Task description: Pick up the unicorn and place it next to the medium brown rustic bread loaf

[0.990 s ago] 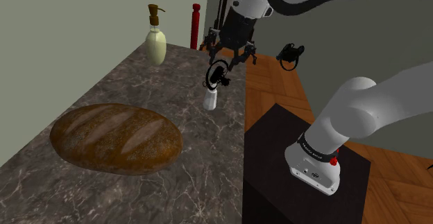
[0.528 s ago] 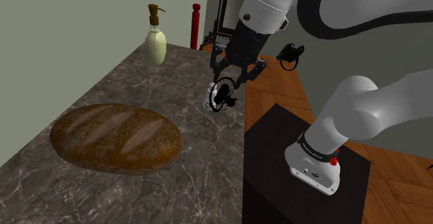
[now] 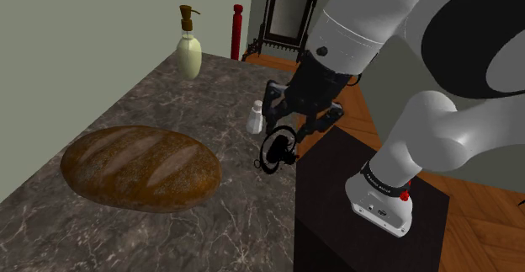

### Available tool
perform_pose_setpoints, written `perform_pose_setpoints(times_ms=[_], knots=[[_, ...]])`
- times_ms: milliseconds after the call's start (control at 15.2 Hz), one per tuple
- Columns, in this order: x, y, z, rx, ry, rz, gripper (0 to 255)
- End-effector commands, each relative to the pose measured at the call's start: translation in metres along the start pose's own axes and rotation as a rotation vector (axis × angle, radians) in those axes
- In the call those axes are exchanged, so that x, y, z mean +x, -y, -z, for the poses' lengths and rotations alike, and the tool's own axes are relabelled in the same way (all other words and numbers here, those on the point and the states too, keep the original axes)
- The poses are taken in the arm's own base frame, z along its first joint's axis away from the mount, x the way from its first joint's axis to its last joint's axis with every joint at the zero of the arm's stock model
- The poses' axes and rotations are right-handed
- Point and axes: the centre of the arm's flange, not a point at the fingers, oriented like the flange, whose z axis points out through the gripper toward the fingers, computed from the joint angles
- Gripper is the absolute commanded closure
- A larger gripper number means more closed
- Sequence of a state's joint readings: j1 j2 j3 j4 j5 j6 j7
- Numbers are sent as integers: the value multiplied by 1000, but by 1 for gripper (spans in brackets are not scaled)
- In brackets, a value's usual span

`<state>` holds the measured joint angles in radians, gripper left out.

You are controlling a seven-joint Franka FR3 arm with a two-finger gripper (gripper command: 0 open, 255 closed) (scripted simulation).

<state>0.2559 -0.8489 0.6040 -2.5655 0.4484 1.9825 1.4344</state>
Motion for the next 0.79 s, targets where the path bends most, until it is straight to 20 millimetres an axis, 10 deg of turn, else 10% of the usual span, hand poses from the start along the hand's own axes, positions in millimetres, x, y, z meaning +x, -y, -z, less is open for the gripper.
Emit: perform_pose_setpoints(times_ms=[0,726], knots=[[-27,-6,3,0,0,-1,255],[-47,-19,-47,0,0,-1,255]])
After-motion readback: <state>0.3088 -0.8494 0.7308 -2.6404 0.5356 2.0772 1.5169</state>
